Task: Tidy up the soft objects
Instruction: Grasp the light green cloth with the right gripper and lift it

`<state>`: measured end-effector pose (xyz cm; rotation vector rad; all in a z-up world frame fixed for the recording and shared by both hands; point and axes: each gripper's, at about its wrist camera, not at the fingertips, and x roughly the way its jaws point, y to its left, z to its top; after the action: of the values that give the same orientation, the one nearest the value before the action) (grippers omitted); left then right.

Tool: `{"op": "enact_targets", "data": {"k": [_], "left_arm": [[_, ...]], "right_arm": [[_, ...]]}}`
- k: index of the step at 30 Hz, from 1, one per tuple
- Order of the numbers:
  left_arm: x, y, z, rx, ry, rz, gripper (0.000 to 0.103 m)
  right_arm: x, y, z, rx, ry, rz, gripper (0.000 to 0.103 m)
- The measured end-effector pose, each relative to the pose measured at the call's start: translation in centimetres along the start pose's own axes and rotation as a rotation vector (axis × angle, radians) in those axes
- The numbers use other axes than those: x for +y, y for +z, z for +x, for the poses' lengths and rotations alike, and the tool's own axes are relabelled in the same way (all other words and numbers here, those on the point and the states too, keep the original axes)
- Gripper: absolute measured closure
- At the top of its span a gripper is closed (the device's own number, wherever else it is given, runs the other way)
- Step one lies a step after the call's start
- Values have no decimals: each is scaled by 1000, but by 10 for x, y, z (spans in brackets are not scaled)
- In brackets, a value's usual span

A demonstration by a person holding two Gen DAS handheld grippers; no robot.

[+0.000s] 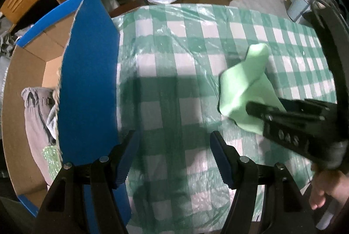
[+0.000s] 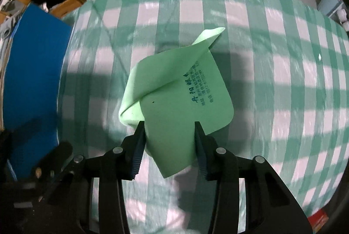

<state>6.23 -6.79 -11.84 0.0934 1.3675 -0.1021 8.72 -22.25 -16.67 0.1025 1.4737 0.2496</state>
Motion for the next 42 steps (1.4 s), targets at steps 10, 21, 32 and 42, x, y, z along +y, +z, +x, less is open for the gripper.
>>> {"op": "enact_targets", "data": {"k": [10, 21, 32, 42], "left_arm": [[-13, -20, 0, 28, -6, 45, 34], [-19, -33, 5, 39, -3, 32, 34], [-18, -22, 20, 53, 13, 30, 34], [-24, 2, 33, 55, 19, 28, 34]], "right_arm": [[-10, -36, -29, -5, -14, 14, 37], [-54, -20, -70, -119, -2, 166, 31], [-48, 5, -34, -82, 68, 229, 31], [-38, 15, -3, -35, 71, 216, 47]]}}
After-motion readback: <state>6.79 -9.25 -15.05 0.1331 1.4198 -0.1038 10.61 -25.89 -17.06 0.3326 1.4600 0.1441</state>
